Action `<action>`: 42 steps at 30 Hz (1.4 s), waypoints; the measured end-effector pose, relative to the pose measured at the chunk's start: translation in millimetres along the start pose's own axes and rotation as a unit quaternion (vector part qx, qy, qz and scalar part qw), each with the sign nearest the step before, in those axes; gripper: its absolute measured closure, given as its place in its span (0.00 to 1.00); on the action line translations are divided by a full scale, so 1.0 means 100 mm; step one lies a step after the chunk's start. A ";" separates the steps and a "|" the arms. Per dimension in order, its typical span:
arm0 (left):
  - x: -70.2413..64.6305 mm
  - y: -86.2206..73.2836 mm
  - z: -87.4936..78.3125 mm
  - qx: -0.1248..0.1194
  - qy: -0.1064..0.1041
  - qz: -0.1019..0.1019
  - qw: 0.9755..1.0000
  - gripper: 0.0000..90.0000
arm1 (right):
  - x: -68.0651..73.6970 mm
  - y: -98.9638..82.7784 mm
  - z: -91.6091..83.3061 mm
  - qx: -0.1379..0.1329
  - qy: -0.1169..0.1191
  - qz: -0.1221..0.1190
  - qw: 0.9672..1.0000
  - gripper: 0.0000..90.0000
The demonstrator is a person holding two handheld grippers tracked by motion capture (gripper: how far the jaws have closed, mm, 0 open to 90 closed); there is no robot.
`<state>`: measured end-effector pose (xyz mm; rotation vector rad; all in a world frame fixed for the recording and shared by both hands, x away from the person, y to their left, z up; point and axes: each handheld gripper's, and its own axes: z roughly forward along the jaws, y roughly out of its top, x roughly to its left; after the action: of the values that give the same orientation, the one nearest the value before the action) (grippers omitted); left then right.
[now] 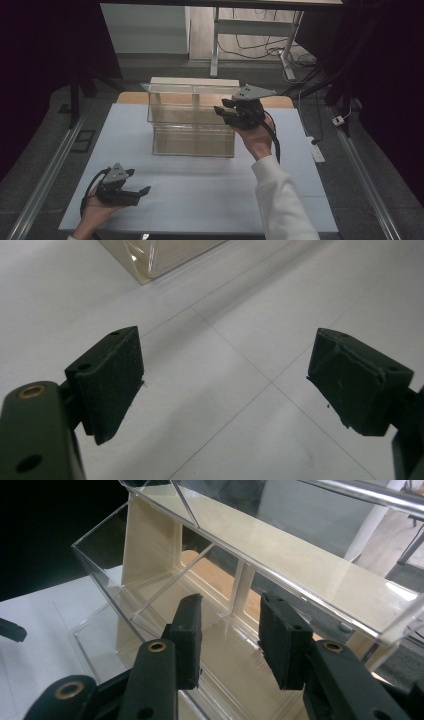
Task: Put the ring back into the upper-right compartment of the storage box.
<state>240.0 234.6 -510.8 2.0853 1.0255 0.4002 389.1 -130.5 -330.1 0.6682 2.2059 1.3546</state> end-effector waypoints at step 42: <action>-0.04 0.01 0.02 -0.003 -0.007 -0.003 1.000 0.16 | -0.06 -1.16 -0.90 -0.006 -0.033 0.026 0.999 0.45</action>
<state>239.0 229.7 -511.1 2.0760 1.0205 0.3862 320.3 -241.1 -397.6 0.7618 2.1406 1.3496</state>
